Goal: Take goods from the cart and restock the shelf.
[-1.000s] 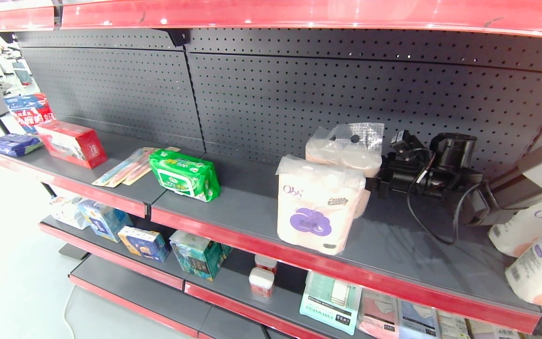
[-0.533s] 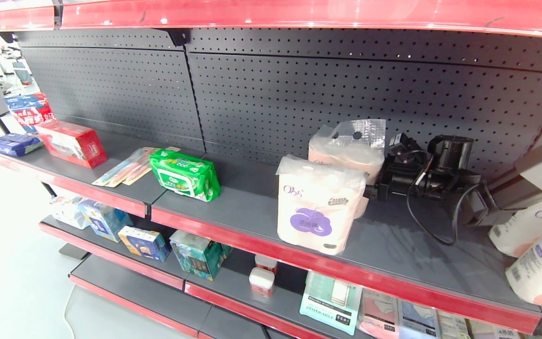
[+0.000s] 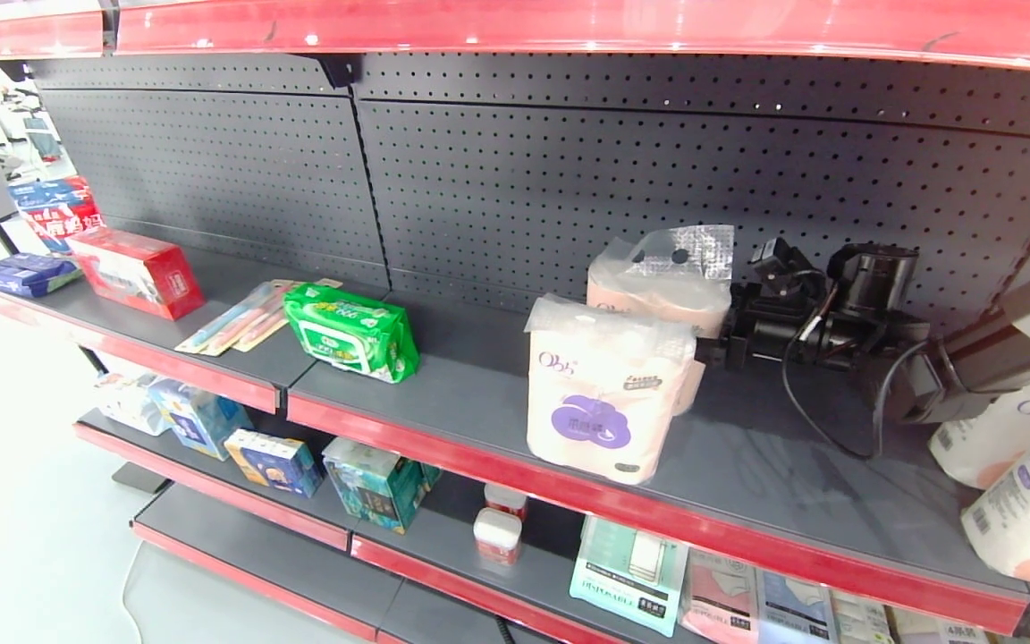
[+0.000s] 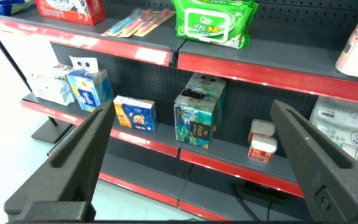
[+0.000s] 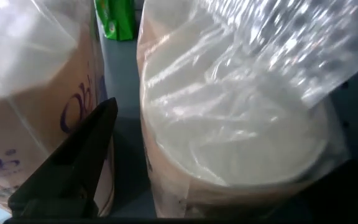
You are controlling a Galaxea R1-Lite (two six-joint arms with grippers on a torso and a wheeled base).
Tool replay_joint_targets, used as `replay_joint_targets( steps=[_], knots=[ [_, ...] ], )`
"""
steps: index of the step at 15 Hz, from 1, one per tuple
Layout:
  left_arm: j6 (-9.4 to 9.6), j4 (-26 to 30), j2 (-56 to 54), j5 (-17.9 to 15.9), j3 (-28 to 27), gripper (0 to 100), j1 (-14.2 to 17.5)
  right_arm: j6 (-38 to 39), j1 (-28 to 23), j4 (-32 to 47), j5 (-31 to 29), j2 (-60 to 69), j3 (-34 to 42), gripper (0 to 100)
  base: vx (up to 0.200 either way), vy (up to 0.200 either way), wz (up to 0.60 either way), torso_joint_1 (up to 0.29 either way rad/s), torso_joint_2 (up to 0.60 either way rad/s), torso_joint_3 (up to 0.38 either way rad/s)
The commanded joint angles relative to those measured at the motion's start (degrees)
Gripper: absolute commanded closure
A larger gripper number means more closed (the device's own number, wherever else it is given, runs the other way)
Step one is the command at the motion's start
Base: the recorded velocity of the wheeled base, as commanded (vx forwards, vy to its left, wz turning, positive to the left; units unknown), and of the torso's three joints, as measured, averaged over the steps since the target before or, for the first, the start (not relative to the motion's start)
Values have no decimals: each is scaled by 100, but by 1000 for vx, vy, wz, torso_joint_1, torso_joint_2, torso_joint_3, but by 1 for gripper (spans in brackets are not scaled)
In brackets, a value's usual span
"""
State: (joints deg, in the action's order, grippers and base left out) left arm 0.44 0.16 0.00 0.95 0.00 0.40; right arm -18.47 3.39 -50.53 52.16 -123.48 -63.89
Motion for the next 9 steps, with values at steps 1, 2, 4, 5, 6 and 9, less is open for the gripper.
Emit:
replay_joint_targets(
  steps=[1, 2, 4, 5, 6, 9],
  knots=[
    [0, -7, 0, 2, 0, 0, -5, 107, -75, -1, -4, 254, 35, 0, 0, 0, 0, 0, 0, 0],
    [0, 2, 0, 2, 0, 0, -5, 133, -110, -1, -4, 289, 52, 0, 0, 0, 0, 0, 0, 0],
    [0, 2, 0, 2, 0, 0, 4, 195, -198, -1, -4, 509, 237, 0, 0, 0, 0, 0, 0, 0],
    [0, 2, 0, 2, 0, 0, 4, 195, -242, -1, -4, 597, 395, 0, 0, 0, 0, 0, 0, 0],
    [0, 2, 0, 2, 0, 0, -5, 195, -277, -1, 4, 711, 571, 0, 0, 0, 0, 0, 0, 0],
    [0, -7, 0, 2, 0, 0, 4, 195, -365, 8, -4, 984, 755, 0, 0, 0, 0, 0, 0, 0]
  ],
)
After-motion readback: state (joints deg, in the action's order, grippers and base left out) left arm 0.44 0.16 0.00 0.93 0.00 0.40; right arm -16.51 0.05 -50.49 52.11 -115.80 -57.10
